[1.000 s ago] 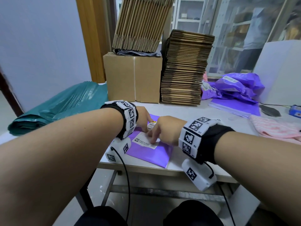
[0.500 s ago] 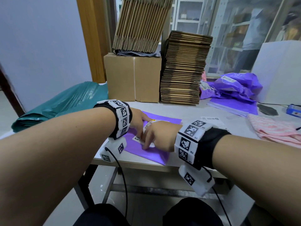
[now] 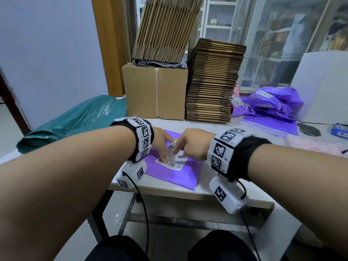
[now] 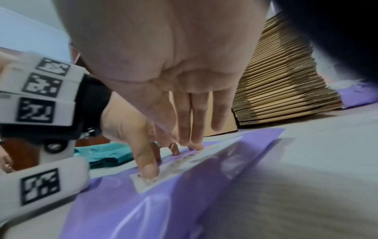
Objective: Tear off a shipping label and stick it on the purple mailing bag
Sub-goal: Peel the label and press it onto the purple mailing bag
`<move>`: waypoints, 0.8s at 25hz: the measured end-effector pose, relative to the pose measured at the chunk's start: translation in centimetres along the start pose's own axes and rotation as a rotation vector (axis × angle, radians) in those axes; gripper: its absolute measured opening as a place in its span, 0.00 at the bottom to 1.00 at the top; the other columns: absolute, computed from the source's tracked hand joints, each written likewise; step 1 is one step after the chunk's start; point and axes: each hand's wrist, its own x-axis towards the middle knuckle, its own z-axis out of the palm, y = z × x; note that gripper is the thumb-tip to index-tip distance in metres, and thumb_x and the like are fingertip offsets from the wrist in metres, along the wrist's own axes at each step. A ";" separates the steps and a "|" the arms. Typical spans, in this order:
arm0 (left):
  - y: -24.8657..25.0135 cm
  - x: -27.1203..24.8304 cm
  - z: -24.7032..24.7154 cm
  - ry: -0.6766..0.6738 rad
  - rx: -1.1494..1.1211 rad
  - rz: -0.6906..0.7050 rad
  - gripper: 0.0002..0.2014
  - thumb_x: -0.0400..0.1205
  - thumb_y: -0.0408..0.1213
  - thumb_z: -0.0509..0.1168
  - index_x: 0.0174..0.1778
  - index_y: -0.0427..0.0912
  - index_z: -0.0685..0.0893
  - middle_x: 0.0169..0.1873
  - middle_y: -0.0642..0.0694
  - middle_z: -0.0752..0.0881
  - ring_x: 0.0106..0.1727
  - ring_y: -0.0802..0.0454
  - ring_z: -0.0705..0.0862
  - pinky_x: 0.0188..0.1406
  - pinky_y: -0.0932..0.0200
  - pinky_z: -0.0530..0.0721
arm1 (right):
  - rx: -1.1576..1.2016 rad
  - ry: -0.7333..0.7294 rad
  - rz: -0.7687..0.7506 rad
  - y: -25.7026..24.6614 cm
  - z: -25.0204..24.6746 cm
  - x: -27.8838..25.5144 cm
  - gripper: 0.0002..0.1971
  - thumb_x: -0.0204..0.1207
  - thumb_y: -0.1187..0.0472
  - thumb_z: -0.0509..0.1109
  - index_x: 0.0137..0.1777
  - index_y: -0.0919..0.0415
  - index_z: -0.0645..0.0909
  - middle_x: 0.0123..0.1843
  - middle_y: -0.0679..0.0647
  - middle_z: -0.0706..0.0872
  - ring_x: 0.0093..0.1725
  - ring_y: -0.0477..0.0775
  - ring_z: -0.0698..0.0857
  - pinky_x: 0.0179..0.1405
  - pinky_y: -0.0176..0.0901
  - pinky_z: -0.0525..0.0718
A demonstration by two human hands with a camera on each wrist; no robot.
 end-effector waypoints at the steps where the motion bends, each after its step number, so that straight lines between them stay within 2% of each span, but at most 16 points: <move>1: 0.0 -0.1 0.0 0.003 0.001 0.005 0.38 0.70 0.42 0.78 0.77 0.55 0.72 0.75 0.49 0.75 0.72 0.47 0.75 0.64 0.58 0.71 | -0.022 -0.002 0.004 -0.1 -0.1 0.5 0.23 0.75 0.70 0.60 0.62 0.48 0.87 0.62 0.50 0.88 0.61 0.55 0.85 0.57 0.40 0.81; 2: 0.0 -0.2 0.0 0.005 0.005 0.001 0.38 0.71 0.42 0.77 0.78 0.54 0.71 0.76 0.50 0.74 0.73 0.47 0.74 0.67 0.58 0.71 | -0.058 -0.024 0.010 -0.1 -0.1 1.0 0.24 0.76 0.69 0.59 0.65 0.48 0.85 0.65 0.50 0.87 0.63 0.55 0.84 0.57 0.39 0.81; 3: 0.1 -0.2 0.1 0.006 0.009 -0.007 0.40 0.71 0.42 0.77 0.79 0.54 0.69 0.77 0.50 0.72 0.75 0.47 0.73 0.70 0.57 0.70 | -0.100 -0.054 0.022 0.0 0.2 1.6 0.22 0.77 0.68 0.59 0.66 0.51 0.84 0.63 0.52 0.87 0.62 0.57 0.84 0.54 0.39 0.80; 5: 0.0 -0.1 0.1 0.005 0.010 -0.017 0.43 0.70 0.43 0.78 0.81 0.55 0.65 0.78 0.50 0.71 0.76 0.48 0.73 0.74 0.56 0.69 | -0.177 -0.097 0.059 0.7 0.9 2.2 0.17 0.78 0.65 0.58 0.60 0.60 0.85 0.50 0.56 0.87 0.54 0.60 0.83 0.42 0.39 0.78; 6: 0.1 -0.1 0.0 -0.004 0.016 -0.021 0.44 0.70 0.44 0.78 0.81 0.55 0.64 0.79 0.50 0.70 0.76 0.48 0.72 0.76 0.56 0.69 | -0.183 -0.102 0.088 1.1 1.0 2.2 0.17 0.78 0.65 0.59 0.60 0.62 0.85 0.50 0.56 0.87 0.54 0.60 0.83 0.42 0.39 0.78; 8: 0.2 0.0 -0.1 -0.021 0.030 -0.029 0.45 0.70 0.44 0.78 0.82 0.56 0.63 0.80 0.50 0.69 0.77 0.48 0.71 0.78 0.54 0.68 | -0.140 -0.099 0.142 2.1 0.9 2.0 0.18 0.79 0.65 0.60 0.65 0.57 0.85 0.63 0.52 0.88 0.63 0.58 0.84 0.52 0.37 0.79; 9: 0.2 0.1 -0.1 -0.029 0.037 -0.030 0.45 0.70 0.44 0.77 0.82 0.56 0.62 0.80 0.50 0.68 0.77 0.48 0.70 0.78 0.53 0.68 | -0.126 -0.085 0.157 2.5 0.8 1.8 0.18 0.80 0.66 0.61 0.65 0.55 0.86 0.65 0.50 0.87 0.65 0.56 0.83 0.55 0.37 0.78; 11: 0.4 -0.1 -0.1 -0.035 0.052 -0.025 0.44 0.71 0.45 0.77 0.82 0.56 0.62 0.80 0.50 0.67 0.78 0.48 0.69 0.78 0.53 0.67 | -0.135 -0.044 0.168 2.8 0.8 1.8 0.16 0.80 0.64 0.63 0.63 0.57 0.86 0.65 0.52 0.87 0.65 0.56 0.84 0.61 0.40 0.80; 13: 0.5 -0.3 -0.1 -0.031 0.061 -0.025 0.44 0.72 0.45 0.76 0.82 0.55 0.61 0.81 0.50 0.67 0.78 0.48 0.69 0.78 0.54 0.67 | -0.181 -0.007 0.140 2.6 1.0 2.3 0.15 0.79 0.62 0.64 0.62 0.59 0.86 0.64 0.54 0.88 0.63 0.57 0.85 0.63 0.43 0.81; 16: 0.5 -0.6 0.0 -0.016 0.071 -0.034 0.44 0.72 0.46 0.76 0.83 0.54 0.60 0.81 0.50 0.66 0.79 0.48 0.69 0.77 0.56 0.67 | -0.154 -0.032 0.079 2.4 1.4 2.5 0.16 0.79 0.61 0.63 0.64 0.54 0.86 0.65 0.51 0.87 0.65 0.56 0.84 0.64 0.43 0.80; 18: 0.5 -0.7 0.2 -0.013 0.062 -0.045 0.44 0.72 0.48 0.76 0.82 0.54 0.61 0.81 0.50 0.66 0.79 0.48 0.69 0.77 0.56 0.67 | -0.152 -0.038 0.122 2.8 1.2 2.4 0.16 0.79 0.63 0.63 0.62 0.56 0.87 0.64 0.52 0.88 0.65 0.56 0.84 0.65 0.43 0.81; 20: 0.5 -0.8 0.3 -0.010 0.059 -0.041 0.44 0.71 0.49 0.76 0.82 0.53 0.61 0.81 0.50 0.67 0.78 0.49 0.70 0.75 0.58 0.67 | -0.185 0.007 0.165 3.3 1.1 2.6 0.15 0.78 0.65 0.64 0.59 0.60 0.87 0.61 0.55 0.89 0.61 0.57 0.86 0.62 0.45 0.84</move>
